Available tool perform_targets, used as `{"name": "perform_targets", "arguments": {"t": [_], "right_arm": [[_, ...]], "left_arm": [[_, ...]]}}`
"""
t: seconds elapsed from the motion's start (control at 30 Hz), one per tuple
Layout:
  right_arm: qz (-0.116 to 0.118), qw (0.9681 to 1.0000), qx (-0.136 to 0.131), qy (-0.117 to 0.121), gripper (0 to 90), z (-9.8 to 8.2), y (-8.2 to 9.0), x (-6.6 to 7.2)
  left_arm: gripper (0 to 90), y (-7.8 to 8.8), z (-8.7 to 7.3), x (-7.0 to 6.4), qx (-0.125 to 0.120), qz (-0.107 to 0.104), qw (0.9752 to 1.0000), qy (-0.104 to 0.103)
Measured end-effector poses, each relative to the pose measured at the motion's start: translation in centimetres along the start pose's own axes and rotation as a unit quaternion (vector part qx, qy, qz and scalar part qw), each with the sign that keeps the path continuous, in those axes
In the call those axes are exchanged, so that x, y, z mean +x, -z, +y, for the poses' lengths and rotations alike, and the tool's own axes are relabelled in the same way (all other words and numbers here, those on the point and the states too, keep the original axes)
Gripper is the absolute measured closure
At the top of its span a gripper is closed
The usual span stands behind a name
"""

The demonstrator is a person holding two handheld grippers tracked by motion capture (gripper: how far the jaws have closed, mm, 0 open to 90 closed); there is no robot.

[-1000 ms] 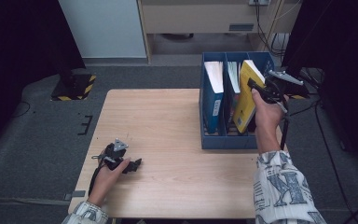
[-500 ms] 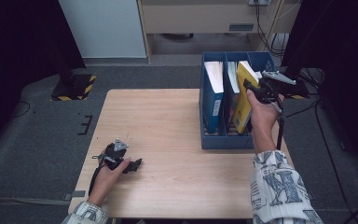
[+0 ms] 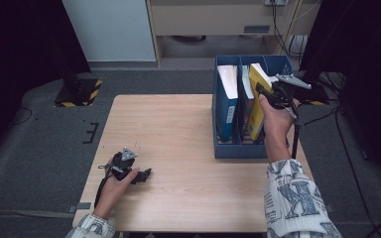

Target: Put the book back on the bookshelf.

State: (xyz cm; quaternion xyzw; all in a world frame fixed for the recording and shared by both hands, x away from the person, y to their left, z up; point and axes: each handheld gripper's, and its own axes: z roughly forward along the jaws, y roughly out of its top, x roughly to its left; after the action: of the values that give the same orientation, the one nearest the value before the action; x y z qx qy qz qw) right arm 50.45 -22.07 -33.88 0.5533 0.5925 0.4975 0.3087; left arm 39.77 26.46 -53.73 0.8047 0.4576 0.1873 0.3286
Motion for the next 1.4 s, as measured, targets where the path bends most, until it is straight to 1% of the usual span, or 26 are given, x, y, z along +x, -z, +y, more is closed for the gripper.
{"name": "perform_targets", "arguments": {"t": [0.03,0.1,0.4,0.53,0.83,0.93,1.13,1.4], "right_arm": [[0.0,1.0,0.002,-0.005,74.4,-0.1,-0.1,-0.1],[-0.001,1.0,0.002,-0.007,74.4,-0.3,-0.2,-0.2],[-0.002,0.9999,0.008,-0.007,74.5,-1.3,-0.7,-0.6],[-0.008,0.9998,0.01,-0.012,74.6,-2.0,-0.9,-1.0],[-0.014,0.9997,0.011,-0.017,74.7,-2.5,-1.3,-1.2],[-0.018,0.9995,0.015,-0.021,74.7,-2.9,-1.4,-1.3],[-0.022,0.9994,0.017,-0.022,74.7,-3.5,-1.7,-1.5],[-0.025,0.9992,0.019,-0.025,74.7,-3.8,-1.8,-1.7]], "left_arm": [[0.0,0.0,0.0,0.0,0.0,0.0,1.0,0.001],[0.0,0.0,0.0,0.0,0.0,-0.001,1.0,0.001],[0.0,0.0,0.0,0.0,0.0,-0.001,1.0,0.0],[0.0,0.0,0.0,0.0,0.002,-0.002,1.0,-0.003],[0.0,0.0,0.0,0.0,0.002,-0.002,1.0,-0.003],[0.0,0.0,0.1,0.0,0.002,-0.002,1.0,-0.003],[0.0,-0.1,0.1,0.0,0.002,-0.003,1.0,-0.003],[0.0,-0.1,0.1,0.0,0.002,-0.003,1.0,-0.004]]}}
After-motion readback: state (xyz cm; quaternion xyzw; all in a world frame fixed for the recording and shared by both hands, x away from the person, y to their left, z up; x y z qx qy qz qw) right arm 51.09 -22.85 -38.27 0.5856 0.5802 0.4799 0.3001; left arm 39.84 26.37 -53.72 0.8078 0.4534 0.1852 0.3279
